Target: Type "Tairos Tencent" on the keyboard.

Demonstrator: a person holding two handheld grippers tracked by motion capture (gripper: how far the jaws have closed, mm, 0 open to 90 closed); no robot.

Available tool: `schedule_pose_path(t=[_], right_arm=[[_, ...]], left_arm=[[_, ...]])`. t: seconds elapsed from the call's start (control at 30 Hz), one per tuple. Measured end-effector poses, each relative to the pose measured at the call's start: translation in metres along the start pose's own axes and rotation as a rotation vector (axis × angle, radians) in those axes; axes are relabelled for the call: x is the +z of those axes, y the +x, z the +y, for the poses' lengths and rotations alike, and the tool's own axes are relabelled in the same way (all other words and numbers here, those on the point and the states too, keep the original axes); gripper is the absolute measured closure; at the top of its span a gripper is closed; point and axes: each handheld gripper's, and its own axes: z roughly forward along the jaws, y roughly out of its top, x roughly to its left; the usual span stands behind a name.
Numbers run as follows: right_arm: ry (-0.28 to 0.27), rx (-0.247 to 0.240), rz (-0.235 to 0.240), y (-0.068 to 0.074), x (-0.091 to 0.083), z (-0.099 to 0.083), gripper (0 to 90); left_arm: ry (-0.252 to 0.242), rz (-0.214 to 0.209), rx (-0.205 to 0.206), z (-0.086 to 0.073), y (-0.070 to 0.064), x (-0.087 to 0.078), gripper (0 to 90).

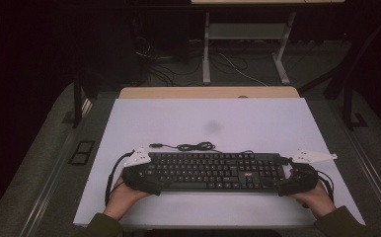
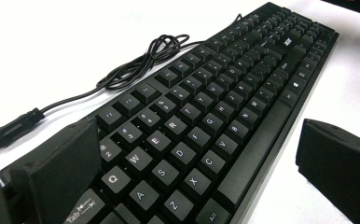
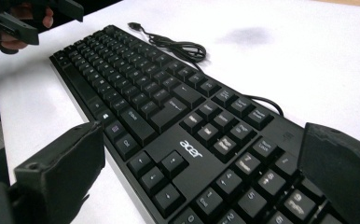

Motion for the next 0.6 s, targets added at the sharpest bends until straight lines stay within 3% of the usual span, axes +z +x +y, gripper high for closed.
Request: schedule_pose_path(t=[0.3,0.6], right_arm=[[-0.020,0.016,0.026,0.003,0.004,0.004,0.5],[-0.018,0.002,0.052,0.009,0.014,0.010,3.5]], left_arm=[[-0.007,-0.008,-0.002,0.000,0.000,-0.001,0.0],[-0.009,-0.013,-0.006,-0.001,0.000,0.000,0.0]])
